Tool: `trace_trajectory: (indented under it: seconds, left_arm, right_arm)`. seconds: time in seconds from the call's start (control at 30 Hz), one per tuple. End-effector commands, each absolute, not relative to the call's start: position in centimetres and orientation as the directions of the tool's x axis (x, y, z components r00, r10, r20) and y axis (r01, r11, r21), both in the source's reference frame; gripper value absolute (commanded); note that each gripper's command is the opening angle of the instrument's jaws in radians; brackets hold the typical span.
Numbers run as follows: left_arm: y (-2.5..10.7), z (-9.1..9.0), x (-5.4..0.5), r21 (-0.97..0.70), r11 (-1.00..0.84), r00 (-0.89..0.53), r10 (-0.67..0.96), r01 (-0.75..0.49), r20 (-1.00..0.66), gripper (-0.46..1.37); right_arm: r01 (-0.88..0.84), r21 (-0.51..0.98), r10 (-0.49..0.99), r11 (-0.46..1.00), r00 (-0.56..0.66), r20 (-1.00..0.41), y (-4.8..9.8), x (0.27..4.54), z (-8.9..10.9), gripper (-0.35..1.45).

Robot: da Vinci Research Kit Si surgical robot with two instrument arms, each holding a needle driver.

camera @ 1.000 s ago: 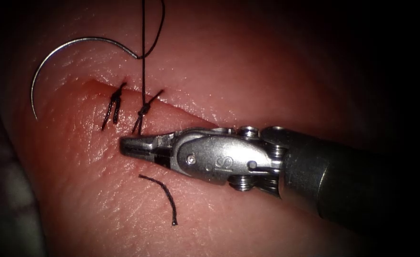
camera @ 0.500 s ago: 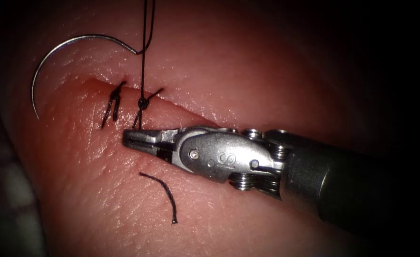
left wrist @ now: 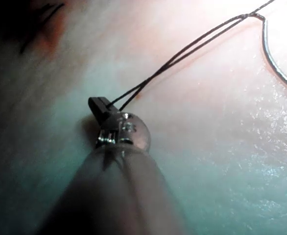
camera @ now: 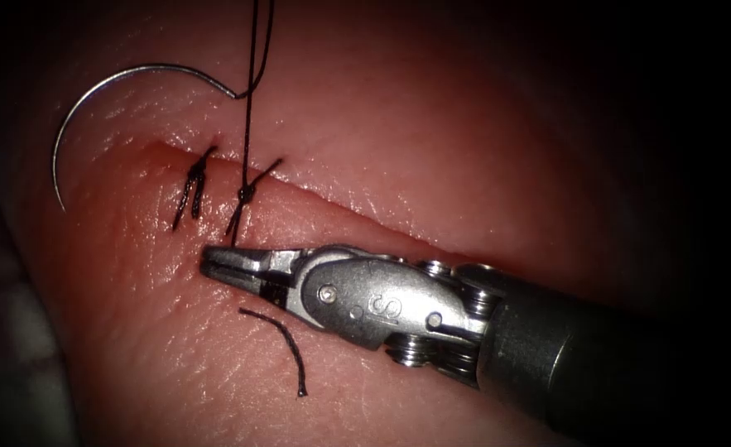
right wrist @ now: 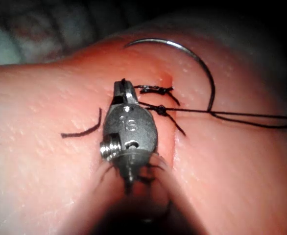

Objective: Wound Closure
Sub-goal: Pull the right gripper down and the left gripper up to tighten the suture

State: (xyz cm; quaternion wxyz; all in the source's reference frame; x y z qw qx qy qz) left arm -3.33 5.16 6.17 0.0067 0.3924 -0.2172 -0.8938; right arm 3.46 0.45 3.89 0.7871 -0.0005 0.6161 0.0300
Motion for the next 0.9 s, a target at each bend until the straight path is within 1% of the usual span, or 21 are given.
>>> trace_trajectory:
  seconds: [0.03, 0.9]
  left_arm:
    - [5.17, 6.18, -3.32, 0.399, -0.904, -0.694, -0.188, -0.155, -0.695, -0.35]
    - [5.15, 6.17, -3.31, 0.421, -0.897, -0.697, -0.216, -0.136, -0.684, -0.35]
  right_arm:
    - [-0.050, 0.034, 0.045, 0.998, 0.239, -0.970, 0.44, 3.46, 3.90, -0.35]
    - [-0.055, 0.032, 0.045, 0.998, 0.241, -0.970, 0.44, 3.44, 3.93, -0.35]
